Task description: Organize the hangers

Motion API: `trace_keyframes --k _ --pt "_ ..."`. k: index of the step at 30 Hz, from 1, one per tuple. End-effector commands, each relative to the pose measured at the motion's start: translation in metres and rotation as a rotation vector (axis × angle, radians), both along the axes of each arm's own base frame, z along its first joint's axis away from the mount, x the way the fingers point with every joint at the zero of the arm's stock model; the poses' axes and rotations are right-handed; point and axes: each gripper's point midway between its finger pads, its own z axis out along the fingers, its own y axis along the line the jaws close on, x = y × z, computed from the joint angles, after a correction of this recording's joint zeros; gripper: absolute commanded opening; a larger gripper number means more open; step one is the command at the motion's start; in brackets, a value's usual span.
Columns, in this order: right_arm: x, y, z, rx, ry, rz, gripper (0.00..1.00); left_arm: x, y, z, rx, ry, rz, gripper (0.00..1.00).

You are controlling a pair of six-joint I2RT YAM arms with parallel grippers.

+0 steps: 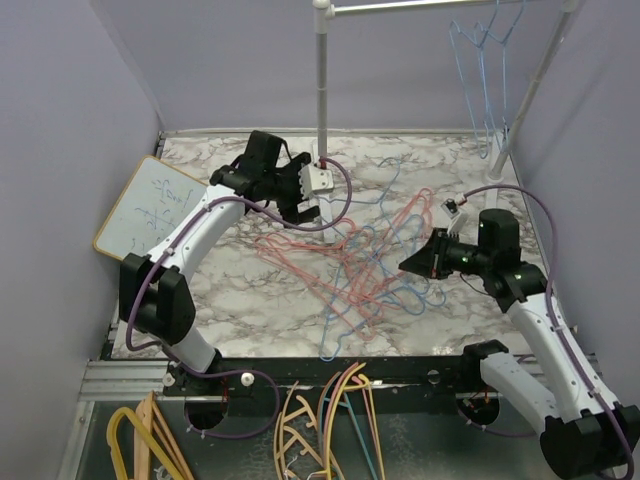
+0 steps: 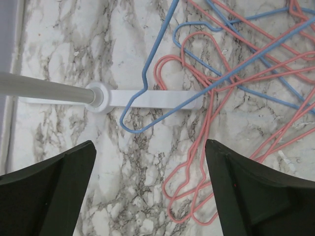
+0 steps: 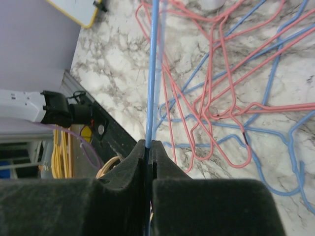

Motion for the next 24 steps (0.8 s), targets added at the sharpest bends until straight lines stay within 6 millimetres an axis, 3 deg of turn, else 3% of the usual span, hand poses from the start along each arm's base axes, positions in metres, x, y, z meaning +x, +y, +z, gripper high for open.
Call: trace_keyframes --k 1,8,12,14,20,24 --pt "0.004 -0.026 0.026 -0.131 -0.059 -0.140 0.01 0.003 0.014 0.032 0.019 -0.084 0.050 0.99" --pt "-0.001 -0.061 0.057 -0.280 -0.142 -0.281 0.01 0.030 0.069 0.068 -0.092 -0.104 0.298 0.99" --pt "0.004 -0.084 0.093 -0.327 -0.252 -0.411 0.01 0.030 0.099 0.052 -0.073 -0.065 0.405 0.99" --pt "0.013 -0.094 0.105 -0.369 -0.294 -0.463 0.01 0.026 0.105 0.043 -0.073 -0.023 0.459 0.99" --pt "0.054 -0.100 0.165 -0.378 -0.450 -0.535 0.01 0.022 0.107 0.061 -0.174 0.023 0.561 0.99" --pt "0.088 -0.101 0.203 -0.390 -0.513 -0.572 0.01 0.024 0.120 0.061 -0.178 0.047 0.664 0.99"
